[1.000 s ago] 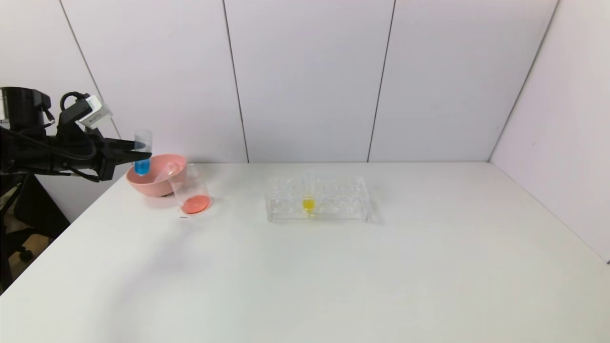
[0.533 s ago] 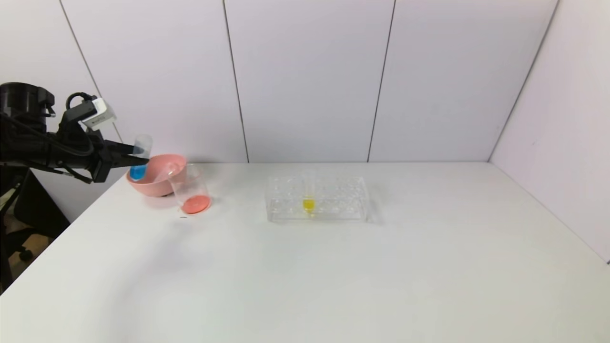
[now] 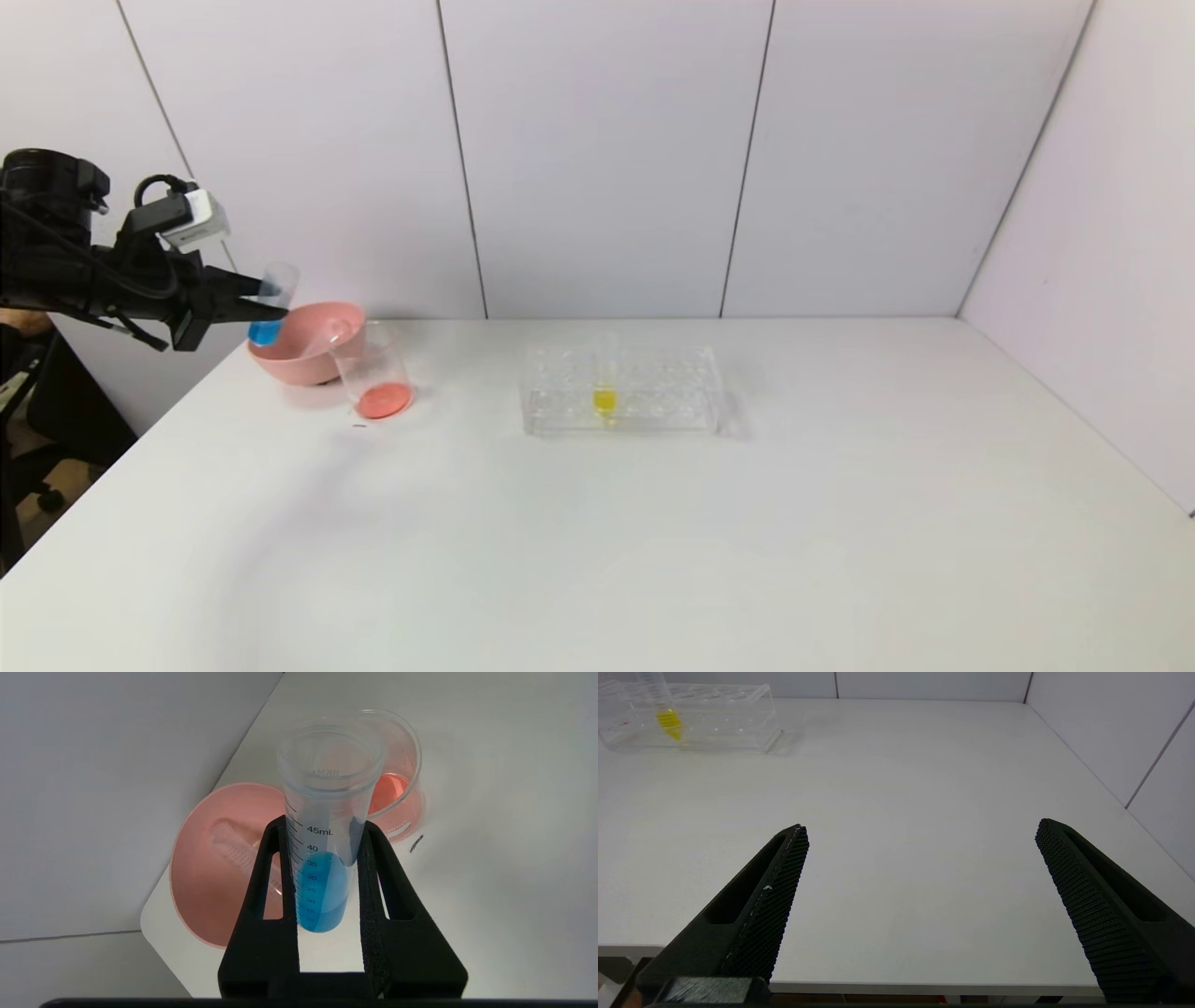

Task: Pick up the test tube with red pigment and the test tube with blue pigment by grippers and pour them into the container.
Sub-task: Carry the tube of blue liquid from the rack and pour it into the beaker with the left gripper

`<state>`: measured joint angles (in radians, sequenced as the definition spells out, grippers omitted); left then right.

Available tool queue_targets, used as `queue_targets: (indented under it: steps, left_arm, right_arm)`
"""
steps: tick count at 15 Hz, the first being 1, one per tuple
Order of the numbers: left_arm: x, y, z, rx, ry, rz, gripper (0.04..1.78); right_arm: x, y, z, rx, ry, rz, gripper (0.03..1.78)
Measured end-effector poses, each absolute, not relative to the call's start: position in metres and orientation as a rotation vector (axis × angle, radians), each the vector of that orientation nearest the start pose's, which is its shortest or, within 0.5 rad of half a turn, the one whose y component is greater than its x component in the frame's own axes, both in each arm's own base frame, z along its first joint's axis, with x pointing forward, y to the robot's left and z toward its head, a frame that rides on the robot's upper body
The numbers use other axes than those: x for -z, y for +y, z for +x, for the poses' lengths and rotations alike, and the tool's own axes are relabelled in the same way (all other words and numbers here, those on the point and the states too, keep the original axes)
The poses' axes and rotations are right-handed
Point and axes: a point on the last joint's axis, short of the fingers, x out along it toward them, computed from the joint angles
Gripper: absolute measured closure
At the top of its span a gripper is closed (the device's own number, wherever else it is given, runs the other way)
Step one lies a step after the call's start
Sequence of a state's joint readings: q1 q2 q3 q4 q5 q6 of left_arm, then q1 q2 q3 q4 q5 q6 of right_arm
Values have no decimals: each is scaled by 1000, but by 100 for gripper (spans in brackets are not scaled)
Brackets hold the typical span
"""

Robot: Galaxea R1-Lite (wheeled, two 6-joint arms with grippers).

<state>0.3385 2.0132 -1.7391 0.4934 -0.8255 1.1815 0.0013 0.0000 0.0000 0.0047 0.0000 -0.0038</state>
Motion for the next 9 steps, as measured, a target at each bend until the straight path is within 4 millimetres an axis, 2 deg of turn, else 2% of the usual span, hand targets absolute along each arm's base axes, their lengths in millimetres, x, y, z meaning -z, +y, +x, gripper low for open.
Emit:
queue_targets:
  steps: [9]
  left_arm:
    - [-232,114,383,839,279,806,144]
  right_arm:
    - [-75,0,-23,-1,5,-4,4]
